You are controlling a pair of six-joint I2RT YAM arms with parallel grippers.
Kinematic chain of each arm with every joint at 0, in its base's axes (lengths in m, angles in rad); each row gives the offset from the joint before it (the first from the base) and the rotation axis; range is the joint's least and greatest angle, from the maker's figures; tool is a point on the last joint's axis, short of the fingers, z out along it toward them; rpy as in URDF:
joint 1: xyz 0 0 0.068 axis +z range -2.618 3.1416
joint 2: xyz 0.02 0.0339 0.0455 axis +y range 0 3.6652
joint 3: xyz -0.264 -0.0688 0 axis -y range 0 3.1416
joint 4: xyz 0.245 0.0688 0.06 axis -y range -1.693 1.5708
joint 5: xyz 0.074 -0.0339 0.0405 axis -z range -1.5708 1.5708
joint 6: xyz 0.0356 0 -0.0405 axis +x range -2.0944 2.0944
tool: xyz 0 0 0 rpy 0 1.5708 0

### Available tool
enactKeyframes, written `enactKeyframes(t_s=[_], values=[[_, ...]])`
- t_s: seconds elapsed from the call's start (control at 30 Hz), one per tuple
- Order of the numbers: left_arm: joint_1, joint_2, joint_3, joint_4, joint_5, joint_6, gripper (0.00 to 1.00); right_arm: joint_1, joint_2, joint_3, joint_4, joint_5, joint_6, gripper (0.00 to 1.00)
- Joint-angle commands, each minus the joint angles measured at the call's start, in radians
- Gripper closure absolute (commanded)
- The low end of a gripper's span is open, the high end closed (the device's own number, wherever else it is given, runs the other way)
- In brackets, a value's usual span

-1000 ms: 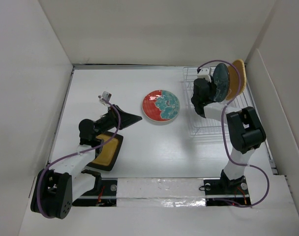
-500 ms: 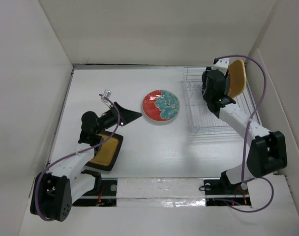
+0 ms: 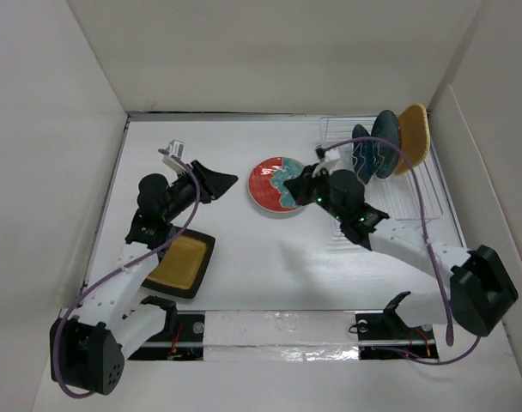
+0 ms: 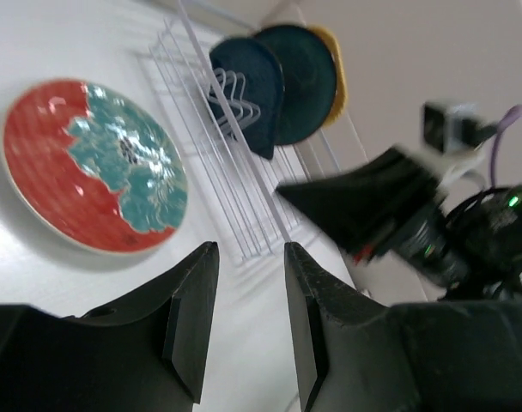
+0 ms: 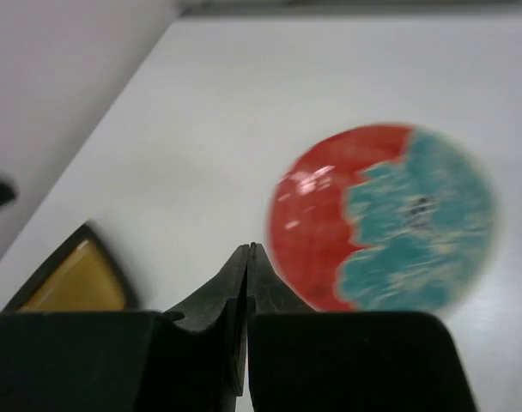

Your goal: Load the plates into the dish rack

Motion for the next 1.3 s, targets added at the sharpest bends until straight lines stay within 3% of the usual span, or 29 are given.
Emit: enactKeyframes(t_s=[0.0,0.07,0.17,0.2,0.37,0.43,0.47,0.6,1.0,1.27], values=[[-0.001,-0.116,0.122,-0.030,-0.138,0.099,0.67,0.133,0.072,-0.003,0.128,-0.154,0.109,0.94],[-0.001,-0.144,0.154,-0.036,-0.190,0.122,0.67,0.188,0.156,-0.005,0.192,-0.156,0.193,0.90],[-0.001,-0.173,0.197,-0.056,-0.202,0.136,0.67,0.292,0.301,0.008,0.293,-0.151,0.319,0.65],[-0.001,-0.176,0.205,-0.060,-0.193,0.136,0.67,0.317,0.343,0.012,0.324,-0.162,0.353,0.61],[-0.001,-0.191,0.179,-0.070,-0.138,0.130,0.66,0.431,0.550,0.043,0.506,-0.196,0.578,0.54],[-0.001,-0.217,0.154,-0.070,-0.135,0.136,0.66,0.464,0.621,0.055,0.523,-0.191,0.620,0.45],[-0.001,-0.234,0.142,-0.070,-0.135,0.139,0.66,0.474,0.642,0.085,0.502,-0.184,0.640,0.35],[-0.001,-0.260,0.121,-0.076,-0.130,0.159,0.66,0.498,0.716,0.122,0.511,-0.144,0.715,0.30],[-0.052,-0.308,0.108,-0.053,-0.078,0.157,0.66,0.517,0.943,0.307,0.441,-0.092,0.976,0.43],[-0.127,-0.331,0.137,-0.065,-0.070,0.167,0.66,0.517,1.020,0.388,0.340,-0.068,1.026,0.55]])
